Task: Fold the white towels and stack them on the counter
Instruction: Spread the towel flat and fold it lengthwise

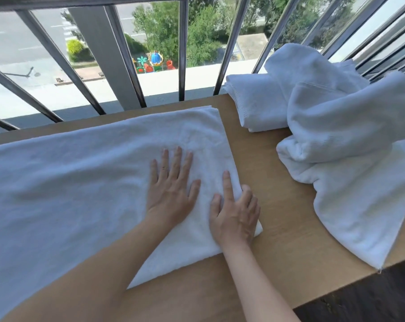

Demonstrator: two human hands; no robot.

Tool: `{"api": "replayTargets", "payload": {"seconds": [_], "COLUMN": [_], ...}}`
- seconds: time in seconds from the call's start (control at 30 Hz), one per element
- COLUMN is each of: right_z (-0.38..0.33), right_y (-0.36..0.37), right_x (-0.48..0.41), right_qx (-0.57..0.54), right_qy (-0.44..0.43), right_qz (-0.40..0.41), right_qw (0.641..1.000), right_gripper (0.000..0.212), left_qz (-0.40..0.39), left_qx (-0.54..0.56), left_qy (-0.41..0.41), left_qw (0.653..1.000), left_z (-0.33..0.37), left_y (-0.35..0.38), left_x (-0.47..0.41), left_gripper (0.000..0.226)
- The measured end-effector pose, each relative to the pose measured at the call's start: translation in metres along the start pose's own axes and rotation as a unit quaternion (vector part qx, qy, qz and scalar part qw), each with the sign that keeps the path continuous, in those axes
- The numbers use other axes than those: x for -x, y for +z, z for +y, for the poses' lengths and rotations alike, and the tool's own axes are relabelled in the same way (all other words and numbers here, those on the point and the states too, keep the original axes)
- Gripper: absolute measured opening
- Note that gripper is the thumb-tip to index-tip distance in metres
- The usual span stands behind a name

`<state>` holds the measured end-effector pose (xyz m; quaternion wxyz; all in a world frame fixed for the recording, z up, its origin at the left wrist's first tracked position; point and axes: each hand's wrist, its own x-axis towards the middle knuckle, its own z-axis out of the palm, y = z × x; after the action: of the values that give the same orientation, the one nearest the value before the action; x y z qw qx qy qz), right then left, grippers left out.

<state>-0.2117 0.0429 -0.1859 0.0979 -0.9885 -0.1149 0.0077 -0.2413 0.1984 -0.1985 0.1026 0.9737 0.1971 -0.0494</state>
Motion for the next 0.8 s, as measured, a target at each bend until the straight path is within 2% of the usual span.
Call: {"api": "replayTargets", "payload": {"seconds": [0.27,0.4,0.47,0.63,0.8], "right_z": [0.031,0.024,0.012,-0.049,-0.104], "right_y": [-0.007,-0.011,-0.013,-0.002,0.018], "right_x": [0.058,0.058,0.056,0.055,0.029], "right_qx": [0.017,0.012,-0.002,-0.062,-0.077], "right_qy": [0.053,0.056,0.013,-0.194,-0.244], "right_qz": [-0.015,-0.004,0.007,-0.023,-0.081], "right_qw": [0.998,0.998,1.000,0.979,0.963], "right_gripper": [0.059,0.059,0.059,0.054,0.054], "left_qz": [0.000,0.022,0.021,0.027,0.027], "left_qx": [0.032,0.017,0.010,0.025,0.013], "left_qy": [0.108,0.042,0.003,-0.033,-0.141], "left_qw": [0.994,0.999,1.000,0.999,0.990], "left_z": [0.004,-0.047,-0.067,-0.089,-0.102], "left_y": [0.003,0.001,-0.003,-0.015,-0.010], "left_x": [0.069,0.087,0.085,0.056,0.040], "left_gripper": [0.067,0.067,0.068,0.064,0.058]}}
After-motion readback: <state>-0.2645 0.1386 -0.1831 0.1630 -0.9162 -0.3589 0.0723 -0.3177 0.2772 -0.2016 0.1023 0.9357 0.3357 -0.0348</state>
